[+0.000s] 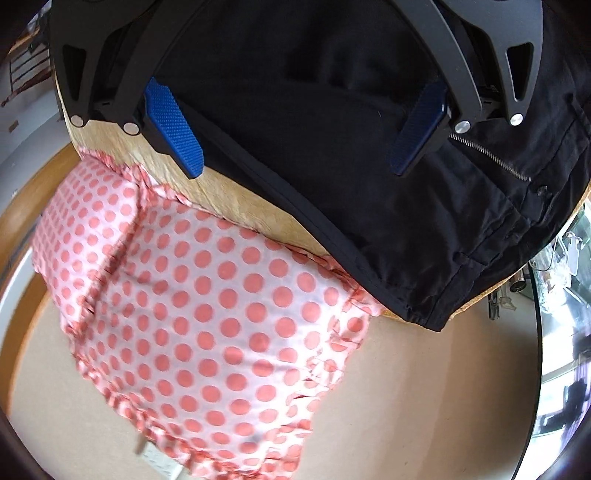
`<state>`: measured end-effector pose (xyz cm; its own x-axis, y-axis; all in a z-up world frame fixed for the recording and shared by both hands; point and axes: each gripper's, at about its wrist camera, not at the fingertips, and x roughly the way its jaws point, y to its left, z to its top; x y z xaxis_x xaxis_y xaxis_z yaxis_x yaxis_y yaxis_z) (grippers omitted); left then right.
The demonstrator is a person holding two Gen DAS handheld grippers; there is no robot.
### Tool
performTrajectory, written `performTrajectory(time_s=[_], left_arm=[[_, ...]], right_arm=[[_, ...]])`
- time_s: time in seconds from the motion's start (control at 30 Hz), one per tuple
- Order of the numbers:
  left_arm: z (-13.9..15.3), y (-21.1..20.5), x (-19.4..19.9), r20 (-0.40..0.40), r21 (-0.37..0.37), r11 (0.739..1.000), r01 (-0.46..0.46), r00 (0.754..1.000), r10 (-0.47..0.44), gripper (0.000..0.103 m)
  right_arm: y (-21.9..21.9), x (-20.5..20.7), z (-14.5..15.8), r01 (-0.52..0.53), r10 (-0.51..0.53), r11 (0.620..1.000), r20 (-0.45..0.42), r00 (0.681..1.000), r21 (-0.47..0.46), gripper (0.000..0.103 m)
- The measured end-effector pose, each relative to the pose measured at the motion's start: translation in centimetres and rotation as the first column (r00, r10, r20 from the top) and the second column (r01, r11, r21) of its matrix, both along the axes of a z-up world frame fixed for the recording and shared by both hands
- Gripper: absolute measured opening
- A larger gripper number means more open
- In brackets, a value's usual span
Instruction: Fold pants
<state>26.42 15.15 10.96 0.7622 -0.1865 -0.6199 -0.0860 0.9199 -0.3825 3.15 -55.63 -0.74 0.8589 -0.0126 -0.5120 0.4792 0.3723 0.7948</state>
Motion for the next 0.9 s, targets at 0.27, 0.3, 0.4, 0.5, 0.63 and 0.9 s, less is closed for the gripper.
performTrajectory(time_s=[0.27,0.3,0.4,0.5,0.63,0.9], left_arm=[[-1.9,4.3,13.4,-0.198,0.052,0.989,-0.139,0.969,0.146,0.088],[-2.4,4.9,14.5,-0.223,0.027,0.986,-0.164,0.961,0.166,0.082],[-3.8,6.6,16.8,-0.274,-0.056,0.971,-0.232,0.939,0.209,0.066],[-4.8,7.5,18.3,-0.315,-0.019,0.960,-0.281,0.912,0.261,0.054],[-5.8,8.8,19.0,-0.323,-0.039,0.953,-0.300,0.906,0.272,0.017],[-2.4,9.1,13.2,-0.190,-0.073,0.955,-0.287,0.944,0.269,0.005]], right_arm=[[-0.3,0.2,0.2,-0.045,0.045,0.999,-0.025,0.999,-0.028,0.002],[-0.3,0.3,0.2,-0.049,0.049,0.998,-0.028,0.998,-0.028,0.002],[-0.3,0.4,0.3,-0.061,0.060,0.997,-0.038,0.997,-0.040,0.002],[-0.2,0.6,0.5,-0.071,0.068,0.995,-0.056,0.996,-0.068,0.002],[-0.2,0.7,0.5,-0.079,0.074,0.994,-0.062,0.995,-0.076,0.002],[-0.4,0.6,0.3,-0.078,0.074,0.995,-0.060,0.995,-0.064,0.002]])
